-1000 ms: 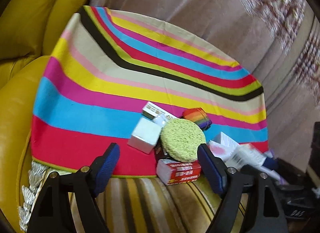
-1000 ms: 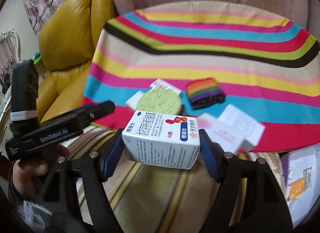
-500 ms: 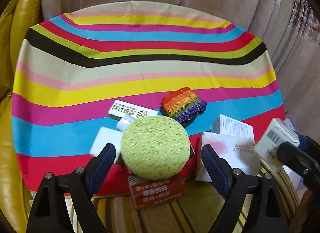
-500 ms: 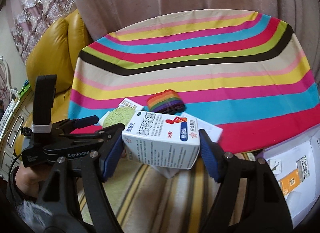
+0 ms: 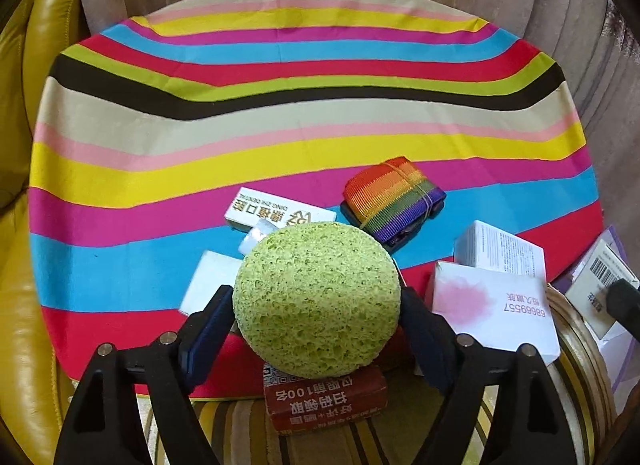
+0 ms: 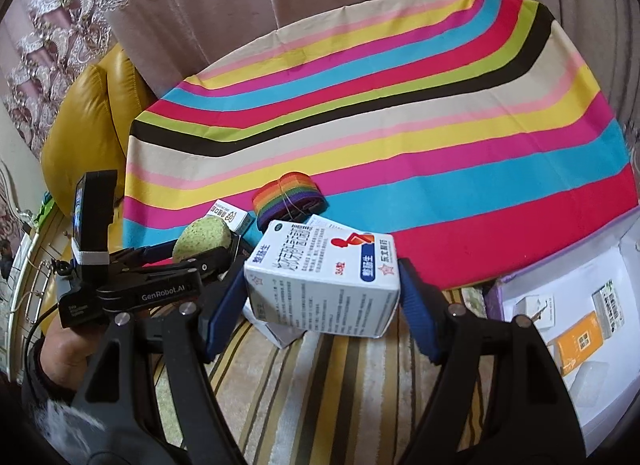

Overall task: Organize objects
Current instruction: 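Grasp the green round sponge with the left tool while the right tool grasps the white milk carton, then carry the sponge and milk carton into the purple-rimmed box and open both tools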

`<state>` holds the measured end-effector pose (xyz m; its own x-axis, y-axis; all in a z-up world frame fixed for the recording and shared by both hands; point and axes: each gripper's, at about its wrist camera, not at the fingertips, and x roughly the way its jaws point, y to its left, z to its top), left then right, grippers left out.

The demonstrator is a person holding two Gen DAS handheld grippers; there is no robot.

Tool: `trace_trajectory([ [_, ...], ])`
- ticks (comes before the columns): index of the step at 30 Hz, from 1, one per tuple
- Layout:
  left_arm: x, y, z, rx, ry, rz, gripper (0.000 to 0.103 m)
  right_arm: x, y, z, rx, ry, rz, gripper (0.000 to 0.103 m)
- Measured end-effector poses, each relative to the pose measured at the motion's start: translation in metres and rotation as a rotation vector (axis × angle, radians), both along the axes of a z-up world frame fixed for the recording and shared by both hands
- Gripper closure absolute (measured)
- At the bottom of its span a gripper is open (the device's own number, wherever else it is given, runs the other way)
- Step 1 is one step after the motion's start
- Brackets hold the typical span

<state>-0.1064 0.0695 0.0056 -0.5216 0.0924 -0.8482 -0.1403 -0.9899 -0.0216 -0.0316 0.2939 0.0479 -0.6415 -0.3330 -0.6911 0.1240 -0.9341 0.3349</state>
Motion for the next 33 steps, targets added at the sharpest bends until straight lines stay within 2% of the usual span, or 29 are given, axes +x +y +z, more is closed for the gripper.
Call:
trace_trajectory([
  [3,0.006,-0.001,0.008,-0.021,0.044,0.026,0.021,0.000,0.006,-0.001,-0.016,-0.005,0.000,0.028],
  [5,0.012,-0.001,0.016,-0.008,0.070,0.037,0.021,0.002,0.011,-0.001,-0.026,-0.011,-0.007,0.028],
  [12,0.031,0.019,0.037,0.013,0.154,0.014,0.021,0.010,0.036,-0.003,-0.048,-0.025,-0.052,0.028],
  [23,0.057,0.087,0.054,0.042,0.194,-0.165,0.021,0.031,0.079,-0.006,-0.077,-0.046,-0.145,0.028],
  [33,0.073,0.155,0.051,0.059,0.164,-0.336,0.021,0.054,0.132,-0.016,-0.087,-0.086,-0.268,0.028],
])
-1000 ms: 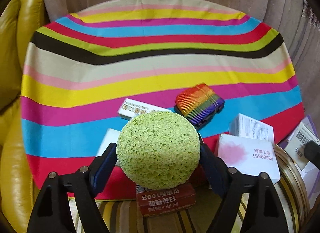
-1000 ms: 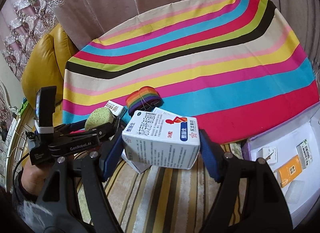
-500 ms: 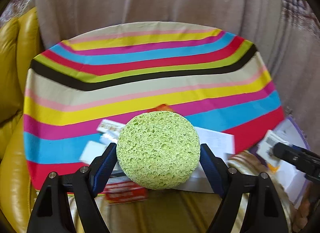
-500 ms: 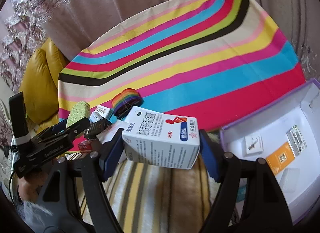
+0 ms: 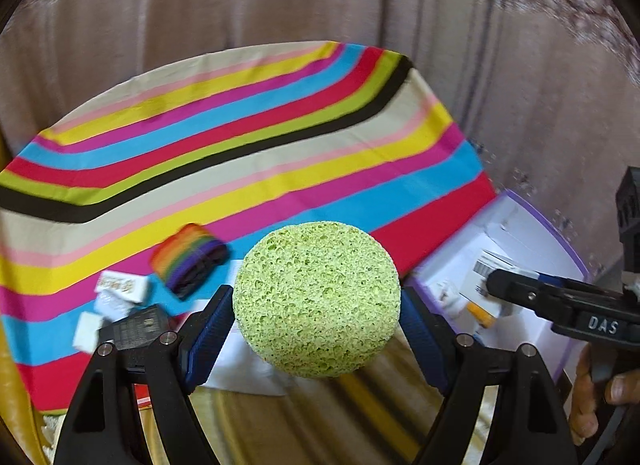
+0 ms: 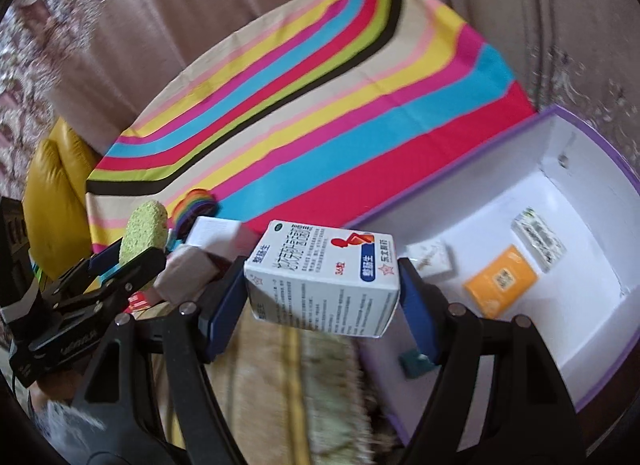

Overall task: Organize objects
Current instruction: 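Carry the sponge and milk carton into the purple-rimmed box and open both tools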

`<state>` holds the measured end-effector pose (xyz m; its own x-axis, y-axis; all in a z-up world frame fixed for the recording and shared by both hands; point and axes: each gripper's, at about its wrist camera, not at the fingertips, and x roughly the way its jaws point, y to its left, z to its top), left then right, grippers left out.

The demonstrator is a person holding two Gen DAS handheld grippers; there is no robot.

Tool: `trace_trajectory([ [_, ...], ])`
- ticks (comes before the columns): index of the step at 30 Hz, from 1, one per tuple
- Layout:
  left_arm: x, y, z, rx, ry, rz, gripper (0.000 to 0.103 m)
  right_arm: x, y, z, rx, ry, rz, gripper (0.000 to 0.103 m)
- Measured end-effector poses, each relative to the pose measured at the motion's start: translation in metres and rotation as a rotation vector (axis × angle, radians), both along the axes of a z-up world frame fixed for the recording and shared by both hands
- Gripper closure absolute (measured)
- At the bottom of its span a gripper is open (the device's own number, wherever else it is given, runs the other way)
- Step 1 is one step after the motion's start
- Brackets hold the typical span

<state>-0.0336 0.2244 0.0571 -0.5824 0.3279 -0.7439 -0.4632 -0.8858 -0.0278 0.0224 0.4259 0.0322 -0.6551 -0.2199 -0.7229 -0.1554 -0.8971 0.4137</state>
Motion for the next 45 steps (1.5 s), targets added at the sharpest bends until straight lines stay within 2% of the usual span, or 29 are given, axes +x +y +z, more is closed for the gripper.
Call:
trace_trajectory([
  [5,0.002,0.030,-0.005,0.005,-0.030,-0.078,0.021,0.009,0.022,-0.005,0.012,-0.025,-0.051,0.028],
  [16,0.013,0.081,-0.010,0.029,-0.070,-0.224,0.021,0.025,0.066,-0.022,0.129,-0.121,-0.190,0.028],
  [25,0.017,0.114,-0.014,0.059,-0.092,-0.313,0.021,0.031,0.089,-0.021,0.206,-0.157,-0.279,0.028],
  [31,0.015,0.129,-0.009,0.114,-0.077,-0.346,0.020,0.033,0.101,-0.016,0.243,-0.163,-0.332,0.026],
  [34,0.011,0.136,-0.008,0.134,-0.092,-0.358,0.019,0.033,0.107,-0.016,0.249,-0.170,-0.358,0.022],
  [38,0.008,0.131,-0.009,0.153,-0.106,-0.336,0.017,0.035,0.109,-0.015,0.248,-0.165,-0.370,0.016],
  [45,0.006,0.113,-0.006,0.192,-0.110,-0.293,0.017,0.032,0.104,-0.013,0.240,-0.161,-0.356,0.016],
])
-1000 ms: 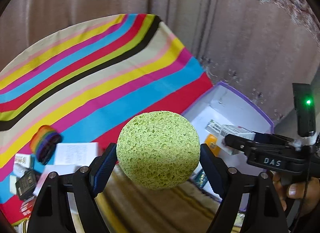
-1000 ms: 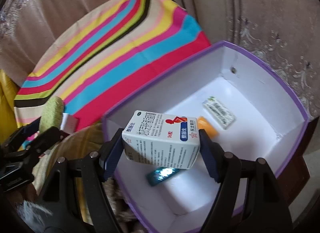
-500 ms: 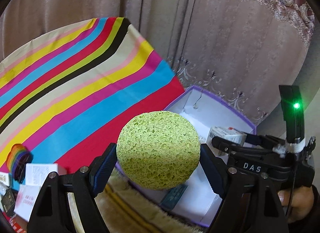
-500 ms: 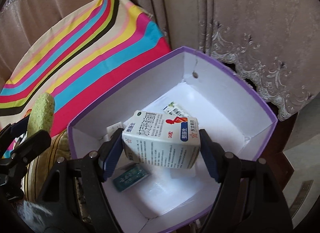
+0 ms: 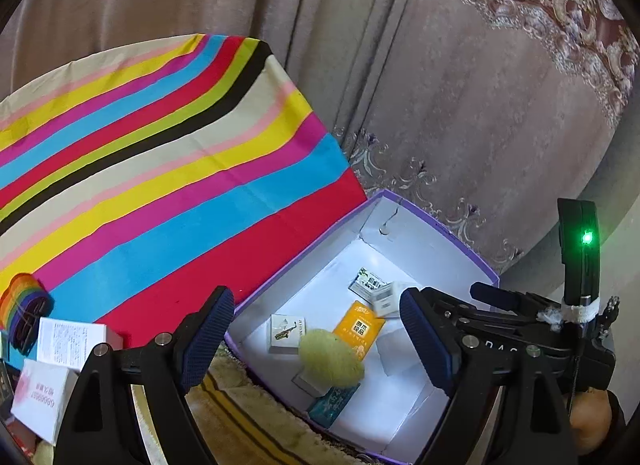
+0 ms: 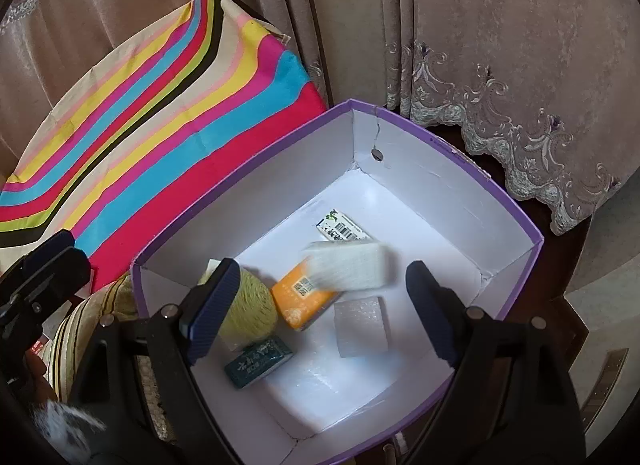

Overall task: Organize objects
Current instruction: 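Carry the sponge and milk carton into the purple-rimmed box and open both tools, then move both open tools back to the remaining boxes on the cloth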

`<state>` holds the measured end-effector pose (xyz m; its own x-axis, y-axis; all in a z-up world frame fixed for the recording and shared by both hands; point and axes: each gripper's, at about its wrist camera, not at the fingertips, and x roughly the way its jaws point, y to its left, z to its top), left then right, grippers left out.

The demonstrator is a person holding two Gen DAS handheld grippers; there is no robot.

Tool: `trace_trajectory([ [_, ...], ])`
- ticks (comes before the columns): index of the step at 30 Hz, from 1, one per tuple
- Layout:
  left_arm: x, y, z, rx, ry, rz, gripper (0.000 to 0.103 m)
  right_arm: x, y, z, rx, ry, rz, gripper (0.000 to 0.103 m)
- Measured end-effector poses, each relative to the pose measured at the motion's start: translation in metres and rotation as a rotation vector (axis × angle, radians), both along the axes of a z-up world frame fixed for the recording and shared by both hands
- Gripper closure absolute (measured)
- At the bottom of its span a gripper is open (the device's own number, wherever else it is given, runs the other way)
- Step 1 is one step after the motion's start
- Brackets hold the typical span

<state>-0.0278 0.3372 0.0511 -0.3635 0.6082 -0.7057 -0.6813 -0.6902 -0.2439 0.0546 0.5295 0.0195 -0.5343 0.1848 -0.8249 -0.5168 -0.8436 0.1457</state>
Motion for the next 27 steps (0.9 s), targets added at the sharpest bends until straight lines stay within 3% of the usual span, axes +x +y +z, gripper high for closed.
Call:
trace_trajectory([
  [11,0.004,-0.067,0.023,0.109,0.084,0.120,0.017,-0.004,-0.021,0.014,0.030,0.005,0.039,0.016],
  [19,-0.002,-0.122,0.018,0.128,0.004,0.229,0.017,-0.013,-0.054,0.022,0.031,0.011,0.113,0.016],
  [27,0.007,-0.184,0.020,0.166,0.021,0.380,0.018,-0.025,-0.104,0.028,0.014,0.021,0.243,0.016],
])
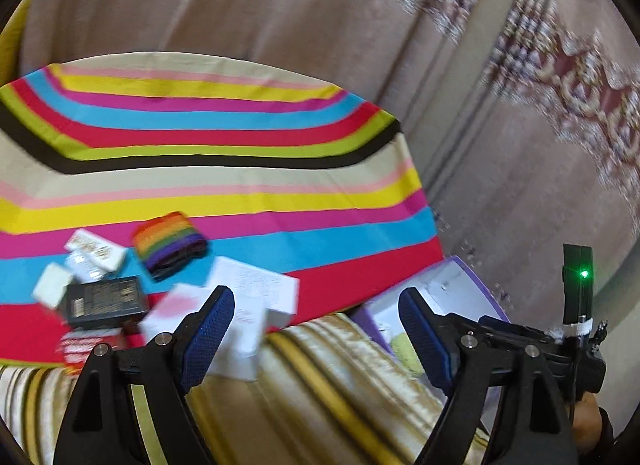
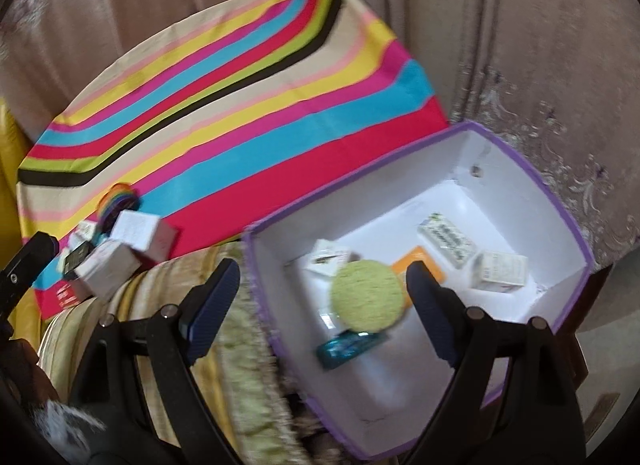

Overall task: Organize objects
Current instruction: 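Move both open tools back to the remaining boxes on the cloth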

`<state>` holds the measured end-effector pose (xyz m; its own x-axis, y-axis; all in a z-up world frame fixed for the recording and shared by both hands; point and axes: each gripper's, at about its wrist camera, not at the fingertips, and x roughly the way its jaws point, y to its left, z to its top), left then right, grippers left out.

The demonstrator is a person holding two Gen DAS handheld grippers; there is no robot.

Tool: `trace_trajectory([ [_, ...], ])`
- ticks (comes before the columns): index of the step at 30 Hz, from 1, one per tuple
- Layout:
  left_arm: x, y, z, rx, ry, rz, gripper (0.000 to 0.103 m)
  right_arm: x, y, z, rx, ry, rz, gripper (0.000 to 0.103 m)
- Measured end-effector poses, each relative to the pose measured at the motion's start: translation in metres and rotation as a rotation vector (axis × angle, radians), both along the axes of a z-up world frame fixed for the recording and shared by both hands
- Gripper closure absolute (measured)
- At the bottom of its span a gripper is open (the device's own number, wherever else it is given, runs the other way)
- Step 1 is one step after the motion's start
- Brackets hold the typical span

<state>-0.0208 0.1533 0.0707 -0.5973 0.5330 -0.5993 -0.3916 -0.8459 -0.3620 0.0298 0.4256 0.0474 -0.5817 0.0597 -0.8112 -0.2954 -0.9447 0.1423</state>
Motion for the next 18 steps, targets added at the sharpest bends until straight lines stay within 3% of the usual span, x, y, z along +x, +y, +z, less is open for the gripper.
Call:
trace_trajectory([
  [18,0.019,-0.117,-0.019,0.035,-0.061,0.255,0.018,-0.022,-0.094,0.001,-0.005,-0.004,0.246,0.016],
])
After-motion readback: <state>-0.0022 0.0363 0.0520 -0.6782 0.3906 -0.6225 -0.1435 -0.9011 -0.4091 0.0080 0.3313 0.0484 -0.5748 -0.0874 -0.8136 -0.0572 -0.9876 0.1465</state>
